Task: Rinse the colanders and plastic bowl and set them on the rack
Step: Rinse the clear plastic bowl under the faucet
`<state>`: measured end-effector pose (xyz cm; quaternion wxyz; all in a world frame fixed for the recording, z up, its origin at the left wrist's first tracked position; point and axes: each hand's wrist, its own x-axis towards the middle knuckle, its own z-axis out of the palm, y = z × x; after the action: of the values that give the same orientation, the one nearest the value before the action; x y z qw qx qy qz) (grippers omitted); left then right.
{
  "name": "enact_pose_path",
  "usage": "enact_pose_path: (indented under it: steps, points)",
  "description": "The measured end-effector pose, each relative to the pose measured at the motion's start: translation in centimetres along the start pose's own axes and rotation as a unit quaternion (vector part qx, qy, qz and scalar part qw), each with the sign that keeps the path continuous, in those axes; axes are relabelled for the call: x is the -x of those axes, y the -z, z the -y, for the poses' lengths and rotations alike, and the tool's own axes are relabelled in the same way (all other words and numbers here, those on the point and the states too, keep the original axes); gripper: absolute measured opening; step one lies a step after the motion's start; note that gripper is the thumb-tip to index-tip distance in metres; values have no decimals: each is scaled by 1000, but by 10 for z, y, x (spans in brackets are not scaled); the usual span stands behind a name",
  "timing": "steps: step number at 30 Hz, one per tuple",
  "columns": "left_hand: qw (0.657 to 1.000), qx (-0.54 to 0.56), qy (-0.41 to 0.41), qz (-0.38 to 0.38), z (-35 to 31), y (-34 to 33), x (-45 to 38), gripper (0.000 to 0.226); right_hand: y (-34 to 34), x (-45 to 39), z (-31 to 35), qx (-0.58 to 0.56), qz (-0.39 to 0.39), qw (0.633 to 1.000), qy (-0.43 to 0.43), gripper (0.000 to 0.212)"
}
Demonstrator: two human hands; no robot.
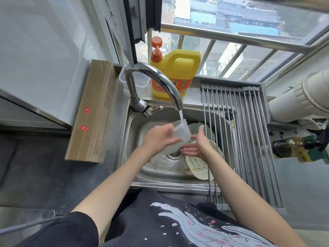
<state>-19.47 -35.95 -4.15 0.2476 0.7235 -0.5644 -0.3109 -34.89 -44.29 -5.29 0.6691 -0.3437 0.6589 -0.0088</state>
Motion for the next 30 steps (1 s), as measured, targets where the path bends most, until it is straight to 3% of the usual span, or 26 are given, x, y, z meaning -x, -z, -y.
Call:
enact_pose_path:
  steps: [2, 4, 5, 8, 10, 13, 16, 19, 21, 23, 26, 28, 30]
  points:
    - [976, -149, -161, -11, 0, -12, 13, 36, 5, 5, 6, -49, 37, 998, 2, 82]
    - [924, -218, -311, -42, 8, -27, 29, 37, 7, 6, 7, 24, 51, 998, 22, 83]
    - [907, -240, -341, -62, 13, -30, 35, 33, 6, 7, 7, 73, 50, 995, 36, 81]
    - [876, -264, -382, -133, 36, -32, 45, 31, 4, 11, 4, 191, 39, 977, 86, 76]
    - [858, -285, -401, -144, 46, -29, 50, 38, 1, 15, 2, 237, 33, 961, 136, 59]
    - [862, -293, -391, -137, 55, -28, 49, 42, -3, 11, -6, 273, -25, 936, 221, 31]
    - [905, -257, -308, -141, 68, -29, 42, 35, -4, 6, -11, 306, -147, 900, 274, 26]
    - [967, -162, -138, -141, 66, -25, 48, 47, 1, 8, -12, 335, -211, 871, 291, 29]
    - [988, -47, 5, -144, 57, -24, 50, 56, 4, 7, -12, 345, -235, 861, 291, 26]
    - [966, 126, 177, -139, 46, -22, 42, 63, 3, 8, -11, 355, -246, 851, 298, 24]
    - [853, 371, 364, -52, 37, -19, 24, 62, -3, 11, -14, 371, -244, 837, 320, 30]
    - [807, 434, 400, 14, 34, -20, 18, 46, -5, 15, -18, 368, -227, 839, 330, 39]
    - [798, 448, 401, 34, 34, -23, 16, 35, -4, 15, -22, 374, -209, 832, 353, 48]
